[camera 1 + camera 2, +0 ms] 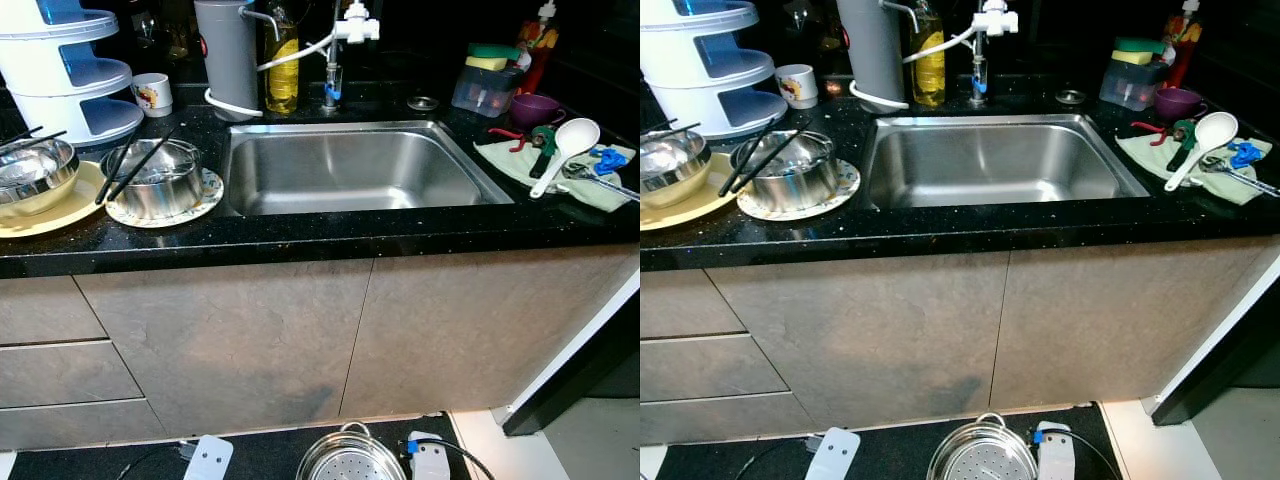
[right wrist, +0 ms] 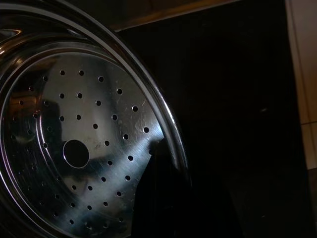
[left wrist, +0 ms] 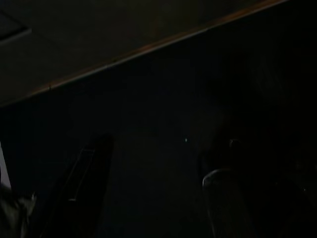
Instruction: Kitchen organization
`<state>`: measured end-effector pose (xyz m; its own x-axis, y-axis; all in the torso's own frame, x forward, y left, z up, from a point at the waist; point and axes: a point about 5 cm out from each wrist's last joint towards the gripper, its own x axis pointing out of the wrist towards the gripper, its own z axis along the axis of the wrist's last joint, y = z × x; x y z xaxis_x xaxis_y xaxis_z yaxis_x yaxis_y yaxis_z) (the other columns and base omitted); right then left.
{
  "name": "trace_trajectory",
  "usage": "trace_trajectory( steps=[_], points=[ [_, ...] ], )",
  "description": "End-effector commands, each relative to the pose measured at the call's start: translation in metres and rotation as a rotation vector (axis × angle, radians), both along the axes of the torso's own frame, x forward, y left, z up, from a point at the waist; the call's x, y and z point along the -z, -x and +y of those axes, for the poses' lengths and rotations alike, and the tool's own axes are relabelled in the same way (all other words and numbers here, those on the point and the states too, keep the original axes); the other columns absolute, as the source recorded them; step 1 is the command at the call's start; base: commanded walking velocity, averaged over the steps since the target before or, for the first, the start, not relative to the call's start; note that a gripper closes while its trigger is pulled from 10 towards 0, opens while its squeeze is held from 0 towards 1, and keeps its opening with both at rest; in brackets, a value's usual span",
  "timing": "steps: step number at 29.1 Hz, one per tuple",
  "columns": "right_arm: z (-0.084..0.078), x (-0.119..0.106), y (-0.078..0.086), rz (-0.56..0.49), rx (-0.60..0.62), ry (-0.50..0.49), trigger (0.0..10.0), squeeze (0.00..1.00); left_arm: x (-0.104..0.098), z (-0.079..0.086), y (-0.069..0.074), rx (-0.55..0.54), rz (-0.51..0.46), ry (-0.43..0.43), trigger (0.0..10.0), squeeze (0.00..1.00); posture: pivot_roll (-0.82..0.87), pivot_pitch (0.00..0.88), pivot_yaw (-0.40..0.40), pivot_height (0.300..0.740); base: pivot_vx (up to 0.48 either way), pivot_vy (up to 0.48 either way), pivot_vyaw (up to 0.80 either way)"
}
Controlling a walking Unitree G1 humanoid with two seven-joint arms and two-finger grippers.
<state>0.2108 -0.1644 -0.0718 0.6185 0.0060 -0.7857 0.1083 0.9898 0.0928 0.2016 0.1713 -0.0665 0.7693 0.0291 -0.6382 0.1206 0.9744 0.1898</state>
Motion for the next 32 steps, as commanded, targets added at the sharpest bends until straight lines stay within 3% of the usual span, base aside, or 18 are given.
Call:
trace_trajectory(
  steps=[1,13,32],
  points=[
    [-0.006,0.009,0.017,0.07,0.002,0.028,10.0,0.0,0.005,0.002,0.007,-0.008,0.044,-0.001,10.0,0.0,-0.05,0.121,-0.05,0.74,0.0,0.0,0.0],
    [-0.008,0.008,0.015,0.068,0.005,0.039,10.0,0.0,0.003,0.001,0.004,-0.011,0.026,-0.003,10.0,0.0,-0.06,0.127,-0.052,0.74,0.0,0.0,0.0],
    [-0.012,0.014,0.028,0.09,0.016,0.041,10.0,0.0,0.001,-0.002,0.005,0.036,-0.002,-0.015,10.0,0.0,-0.07,0.154,-0.041,0.74,0.0,0.0,0.0]
  ],
)
